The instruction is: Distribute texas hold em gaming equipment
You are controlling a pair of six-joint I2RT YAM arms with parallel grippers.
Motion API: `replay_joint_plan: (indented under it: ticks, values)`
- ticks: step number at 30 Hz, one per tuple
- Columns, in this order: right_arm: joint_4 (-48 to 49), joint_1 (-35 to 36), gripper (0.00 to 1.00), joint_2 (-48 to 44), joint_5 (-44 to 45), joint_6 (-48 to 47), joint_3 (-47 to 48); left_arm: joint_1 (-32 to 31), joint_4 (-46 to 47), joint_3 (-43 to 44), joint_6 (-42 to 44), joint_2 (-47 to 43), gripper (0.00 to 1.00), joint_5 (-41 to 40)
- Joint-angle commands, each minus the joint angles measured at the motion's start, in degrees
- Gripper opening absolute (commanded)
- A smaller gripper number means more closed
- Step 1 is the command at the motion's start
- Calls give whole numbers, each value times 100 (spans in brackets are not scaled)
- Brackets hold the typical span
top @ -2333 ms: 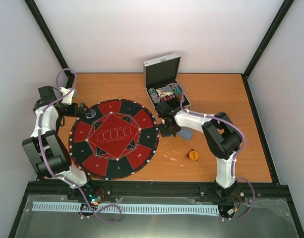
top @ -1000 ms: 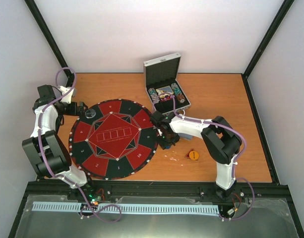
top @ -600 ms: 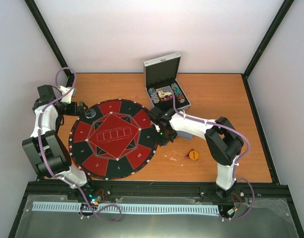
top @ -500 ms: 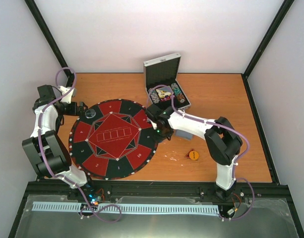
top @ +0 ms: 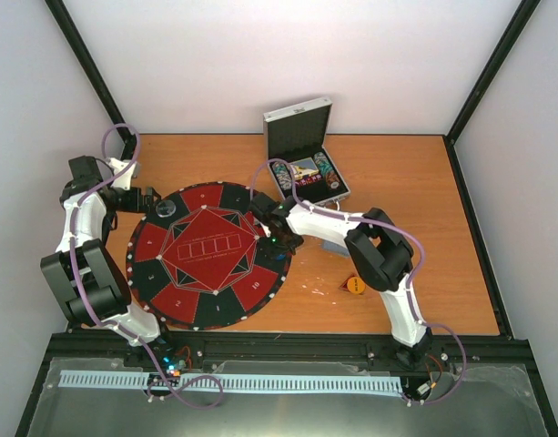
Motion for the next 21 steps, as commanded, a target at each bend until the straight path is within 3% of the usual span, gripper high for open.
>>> replay_joint_plan:
  ticks: [1,5,11,16,21]
  values:
    - [-248,101,83,-195,84,-97,167,12,-86,189,-21,2,100,78]
    - [-310,94,100,-744,-71,-102,272,8,-149,291,-30,10,100,154]
    - [-756,36,100,-1928,250,76,-194,11,-180,293,3,-57,100,136]
    - [-1306,-295,100,-2848,697,571,-1339,4,-167,297,-13,-43,100,160]
    - [-1205,-1092,100,-3818,303,1016,-2687,-14,-171,338,-27,-5,100,206]
